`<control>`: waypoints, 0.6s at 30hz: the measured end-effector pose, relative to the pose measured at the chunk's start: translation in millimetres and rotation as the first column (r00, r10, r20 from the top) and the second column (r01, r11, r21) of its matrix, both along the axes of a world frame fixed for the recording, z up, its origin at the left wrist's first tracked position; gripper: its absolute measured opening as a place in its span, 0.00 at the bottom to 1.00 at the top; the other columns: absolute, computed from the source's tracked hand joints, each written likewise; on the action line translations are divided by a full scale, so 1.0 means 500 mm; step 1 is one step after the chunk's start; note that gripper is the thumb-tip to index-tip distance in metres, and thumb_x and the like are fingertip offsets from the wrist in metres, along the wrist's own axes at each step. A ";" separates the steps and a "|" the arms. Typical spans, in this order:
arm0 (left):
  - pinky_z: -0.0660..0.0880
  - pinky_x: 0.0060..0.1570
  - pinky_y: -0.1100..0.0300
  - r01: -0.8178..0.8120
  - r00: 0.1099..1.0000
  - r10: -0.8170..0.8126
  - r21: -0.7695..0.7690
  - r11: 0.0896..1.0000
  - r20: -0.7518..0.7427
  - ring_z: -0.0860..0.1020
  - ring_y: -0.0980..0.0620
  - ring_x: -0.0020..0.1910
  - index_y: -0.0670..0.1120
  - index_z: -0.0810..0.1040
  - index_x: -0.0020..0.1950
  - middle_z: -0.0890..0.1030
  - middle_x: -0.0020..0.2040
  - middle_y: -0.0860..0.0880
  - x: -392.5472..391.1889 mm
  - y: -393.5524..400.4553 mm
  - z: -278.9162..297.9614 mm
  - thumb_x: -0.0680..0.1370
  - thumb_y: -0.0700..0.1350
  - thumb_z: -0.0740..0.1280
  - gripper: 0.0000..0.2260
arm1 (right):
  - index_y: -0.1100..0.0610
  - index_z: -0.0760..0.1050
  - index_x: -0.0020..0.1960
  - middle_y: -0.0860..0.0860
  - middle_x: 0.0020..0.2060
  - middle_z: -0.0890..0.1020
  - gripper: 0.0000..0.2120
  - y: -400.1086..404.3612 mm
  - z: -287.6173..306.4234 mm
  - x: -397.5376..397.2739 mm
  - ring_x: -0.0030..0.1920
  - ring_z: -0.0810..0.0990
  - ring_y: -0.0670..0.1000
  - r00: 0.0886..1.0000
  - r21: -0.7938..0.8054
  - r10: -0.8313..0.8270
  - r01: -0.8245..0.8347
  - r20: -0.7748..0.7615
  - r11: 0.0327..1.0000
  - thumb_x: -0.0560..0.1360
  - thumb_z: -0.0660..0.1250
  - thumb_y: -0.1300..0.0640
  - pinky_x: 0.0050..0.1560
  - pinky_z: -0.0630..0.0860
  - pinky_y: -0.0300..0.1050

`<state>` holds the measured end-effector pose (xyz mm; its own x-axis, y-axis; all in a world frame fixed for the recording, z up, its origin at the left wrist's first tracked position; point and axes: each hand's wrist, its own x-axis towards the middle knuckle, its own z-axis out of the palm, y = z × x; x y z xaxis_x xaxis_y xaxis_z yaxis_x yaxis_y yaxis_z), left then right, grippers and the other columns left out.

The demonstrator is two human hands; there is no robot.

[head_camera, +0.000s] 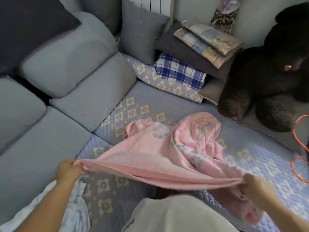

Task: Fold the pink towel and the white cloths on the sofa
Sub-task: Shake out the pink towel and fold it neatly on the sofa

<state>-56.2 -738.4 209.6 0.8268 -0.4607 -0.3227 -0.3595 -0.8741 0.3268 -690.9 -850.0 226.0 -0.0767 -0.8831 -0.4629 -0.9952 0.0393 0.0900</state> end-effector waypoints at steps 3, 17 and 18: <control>0.77 0.46 0.50 0.088 0.996 -0.087 0.151 0.985 -0.012 0.83 0.35 0.47 0.39 0.85 0.51 0.84 0.47 0.34 -0.033 0.065 -0.086 0.77 0.41 0.70 0.08 | 0.49 0.76 0.50 0.51 0.46 0.84 0.11 0.085 -0.079 -0.020 0.48 0.84 0.54 0.999 0.076 -0.034 0.035 -0.023 0.997 0.73 0.59 0.45 0.40 0.73 0.45; 0.73 0.56 0.45 0.029 0.999 -0.034 -0.717 0.697 0.008 0.76 0.45 0.52 0.38 0.74 0.55 0.78 0.52 0.38 0.088 -0.363 0.530 0.80 0.38 0.61 0.06 | 0.63 0.80 0.49 0.68 0.48 0.82 0.13 -0.383 0.492 0.293 0.50 0.81 0.70 0.783 -0.537 -0.083 0.496 0.617 0.683 0.74 0.61 0.55 0.48 0.77 0.55; 0.74 0.56 0.47 0.030 0.999 -0.007 -0.834 0.551 0.032 0.75 0.48 0.51 0.39 0.74 0.56 0.77 0.51 0.40 0.113 -0.399 0.659 0.79 0.38 0.61 0.07 | 0.65 0.80 0.50 0.70 0.48 0.82 0.18 -0.419 0.599 0.317 0.50 0.81 0.71 0.785 -0.623 -0.009 0.498 0.619 0.604 0.73 0.59 0.53 0.49 0.77 0.57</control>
<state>0.2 -938.0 538.9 0.8162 -0.5288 0.2327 -0.3899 -0.2070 0.8973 -532.4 -1059.7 525.7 -0.3292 -0.9016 0.2807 -0.7952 0.1045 -0.5972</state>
